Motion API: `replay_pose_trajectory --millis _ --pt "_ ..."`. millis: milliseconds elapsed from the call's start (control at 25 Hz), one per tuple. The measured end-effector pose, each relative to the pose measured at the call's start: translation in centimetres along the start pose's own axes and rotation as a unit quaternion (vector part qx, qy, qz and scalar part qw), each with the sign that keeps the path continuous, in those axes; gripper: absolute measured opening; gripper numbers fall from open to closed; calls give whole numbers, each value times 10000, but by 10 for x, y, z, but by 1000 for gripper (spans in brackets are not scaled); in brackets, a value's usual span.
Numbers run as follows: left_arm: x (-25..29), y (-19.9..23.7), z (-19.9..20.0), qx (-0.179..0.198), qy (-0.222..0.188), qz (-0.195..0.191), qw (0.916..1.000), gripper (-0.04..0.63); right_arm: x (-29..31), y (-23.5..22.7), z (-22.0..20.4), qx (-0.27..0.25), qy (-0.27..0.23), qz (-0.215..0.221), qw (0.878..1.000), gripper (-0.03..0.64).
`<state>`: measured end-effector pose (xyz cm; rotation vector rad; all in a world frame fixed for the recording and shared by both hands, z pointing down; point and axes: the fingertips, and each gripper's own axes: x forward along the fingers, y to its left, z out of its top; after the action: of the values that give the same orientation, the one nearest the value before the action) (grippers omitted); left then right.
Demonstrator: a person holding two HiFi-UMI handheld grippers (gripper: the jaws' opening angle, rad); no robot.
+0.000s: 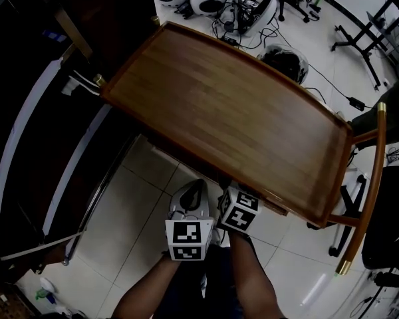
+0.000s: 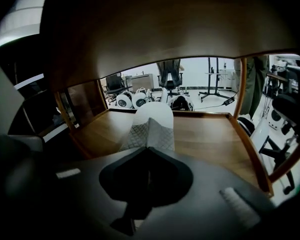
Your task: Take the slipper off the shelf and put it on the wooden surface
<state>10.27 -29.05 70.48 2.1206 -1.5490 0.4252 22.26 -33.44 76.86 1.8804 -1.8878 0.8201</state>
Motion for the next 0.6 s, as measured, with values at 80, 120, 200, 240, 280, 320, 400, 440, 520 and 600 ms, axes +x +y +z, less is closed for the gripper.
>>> replay_pose_trajectory --millis 80,120,200,240,280,320,400,440,520,600 --pt "3 4 0 1 -15 18 10000 6 6 -1 2 40 -93 -76 9999 11" --pt "4 7 1 -6 -21 29 10000 6 9 -1 3 26 -134 -115 9998 14" --pt "6 10 1 -21 -34 51 10000 6 12 -1 3 -42 -165 -159 9997 15" --pt "7 12 1 -25 -41 61 10000 6 14 -1 2 -80 -172 -171 9997 15" --pt "7 13 1 -25 -46 71 10000 6 15 -1 1 -123 -188 -175 9996 15" --pt "7 14 0 -25 -46 80 10000 6 16 -1 1 -165 -214 -167 9995 15" --pt "6 16 -1 -31 -41 97 9999 6 17 0 1 -209 -267 -110 9994 25" --pt "5 16 -1 -36 -36 106 9999 6 17 1 1 -220 -277 -77 9993 36" --pt "3 17 -2 -36 -27 128 9999 6 15 3 0 -236 -273 -17 9993 76" --pt "0 17 -1 -31 -31 149 9999 6 10 4 0 -261 -269 20 9993 83"
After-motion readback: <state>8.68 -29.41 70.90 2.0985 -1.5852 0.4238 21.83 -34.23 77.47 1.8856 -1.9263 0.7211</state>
